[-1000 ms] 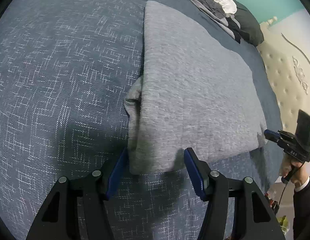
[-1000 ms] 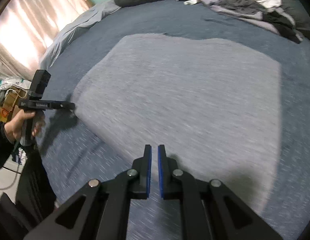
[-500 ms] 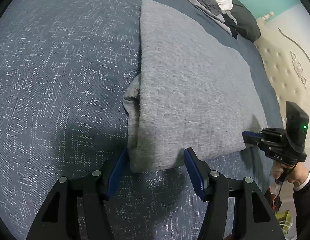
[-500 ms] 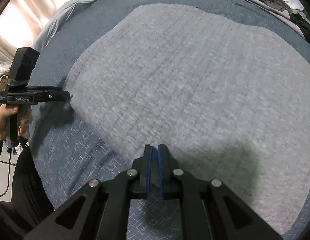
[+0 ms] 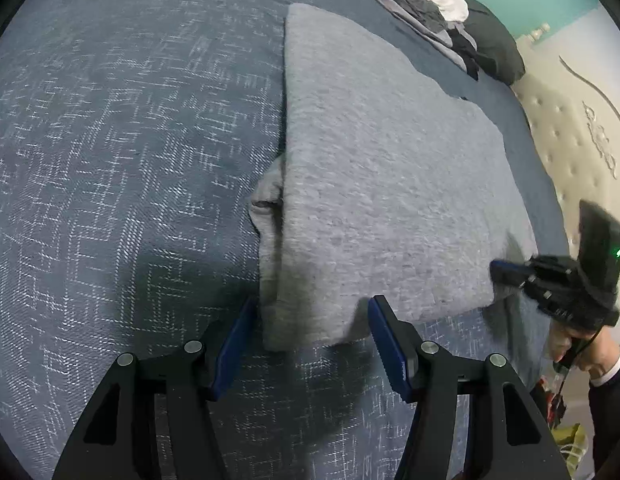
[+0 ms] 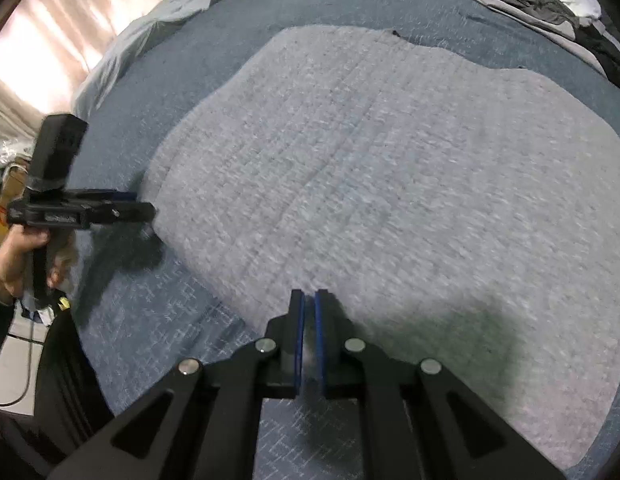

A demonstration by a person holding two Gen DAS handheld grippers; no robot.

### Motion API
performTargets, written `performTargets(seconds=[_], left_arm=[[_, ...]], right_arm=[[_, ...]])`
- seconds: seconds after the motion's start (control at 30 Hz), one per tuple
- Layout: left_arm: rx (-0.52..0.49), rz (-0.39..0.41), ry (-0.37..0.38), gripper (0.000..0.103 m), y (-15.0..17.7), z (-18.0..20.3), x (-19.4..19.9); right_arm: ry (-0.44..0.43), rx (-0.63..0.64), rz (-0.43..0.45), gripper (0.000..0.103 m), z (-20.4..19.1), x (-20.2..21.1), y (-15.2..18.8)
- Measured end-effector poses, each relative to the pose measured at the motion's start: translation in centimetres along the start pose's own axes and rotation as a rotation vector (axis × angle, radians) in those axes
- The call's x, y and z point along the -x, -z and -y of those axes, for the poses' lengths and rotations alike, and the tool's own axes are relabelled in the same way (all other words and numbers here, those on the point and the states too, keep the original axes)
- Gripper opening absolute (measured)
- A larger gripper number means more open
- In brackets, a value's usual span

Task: Fold clothes
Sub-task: 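Press the folded side edge of the sweatshirt with the left tool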

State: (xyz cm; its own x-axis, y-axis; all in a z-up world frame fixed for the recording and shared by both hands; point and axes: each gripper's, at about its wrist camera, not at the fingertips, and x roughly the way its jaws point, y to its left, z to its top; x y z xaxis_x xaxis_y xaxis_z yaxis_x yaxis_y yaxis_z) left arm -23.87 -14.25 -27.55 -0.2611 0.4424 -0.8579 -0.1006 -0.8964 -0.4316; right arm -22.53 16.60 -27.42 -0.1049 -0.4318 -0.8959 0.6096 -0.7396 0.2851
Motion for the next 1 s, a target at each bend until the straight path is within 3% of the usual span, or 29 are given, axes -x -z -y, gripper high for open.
performTargets(seconds=[0.4, 0.57, 0.77, 1.0], left_arm=[[0.015, -0.001, 0.015, 0.063, -0.2, -0.6, -0.5], [0.016, 0.0, 0.017, 0.063, -0.2, 0.4, -1.0], [0.014, 0.001, 0.015, 0.063, -0.1, 0.4, -1.1], [0.023, 0.005, 0.038, 0.063, 0.1, 0.7, -1.4]], right_arm=[[0.009, 0.017, -0.04, 0.004, -0.1, -1.4, 1.7], [-0.008, 0.009, 0.001, 0.004, 0.0, -0.2, 1.2], [-0.004, 0.03, -0.047, 0.004, -0.6, -1.4, 2.4], [-0.027, 0.037, -0.041, 0.003, 2.2, 2.0, 3.4]])
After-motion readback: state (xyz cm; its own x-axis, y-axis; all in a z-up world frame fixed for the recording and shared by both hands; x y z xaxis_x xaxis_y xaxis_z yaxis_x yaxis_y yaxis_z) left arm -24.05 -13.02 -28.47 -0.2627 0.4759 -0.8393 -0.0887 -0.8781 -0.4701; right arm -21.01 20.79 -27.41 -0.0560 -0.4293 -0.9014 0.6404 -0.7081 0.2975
